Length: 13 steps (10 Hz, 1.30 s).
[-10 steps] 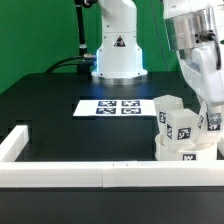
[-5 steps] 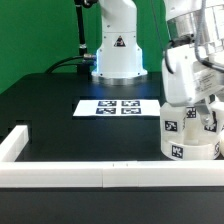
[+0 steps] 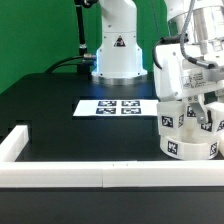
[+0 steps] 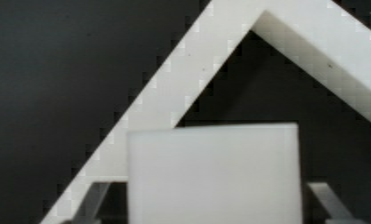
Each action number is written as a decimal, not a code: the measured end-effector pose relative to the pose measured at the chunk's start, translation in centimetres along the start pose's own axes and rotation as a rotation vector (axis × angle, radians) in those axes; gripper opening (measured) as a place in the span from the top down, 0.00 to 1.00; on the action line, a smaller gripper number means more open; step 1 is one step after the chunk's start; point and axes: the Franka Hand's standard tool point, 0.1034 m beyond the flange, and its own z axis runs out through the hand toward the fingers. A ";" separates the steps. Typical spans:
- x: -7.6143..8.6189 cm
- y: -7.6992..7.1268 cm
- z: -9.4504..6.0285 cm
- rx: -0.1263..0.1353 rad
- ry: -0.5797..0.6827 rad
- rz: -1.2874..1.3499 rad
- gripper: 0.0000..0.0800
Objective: Assemble stool
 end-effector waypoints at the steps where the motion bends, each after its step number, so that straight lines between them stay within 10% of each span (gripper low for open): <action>1: 0.0 0.0 0.0 0.001 -0.001 0.000 0.58; 3: 0.0 0.0 0.0 0.001 -0.001 -0.025 0.58; 8: -0.3 0.2 -0.3 -0.001 -0.008 -0.041 0.20; 13: -4.2 0.8 -6.7 0.007 -0.112 -0.058 0.19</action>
Offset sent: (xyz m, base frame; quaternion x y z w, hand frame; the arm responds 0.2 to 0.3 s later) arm 0.0000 0.0000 0.0000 0.0000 0.0000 0.0000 1.0000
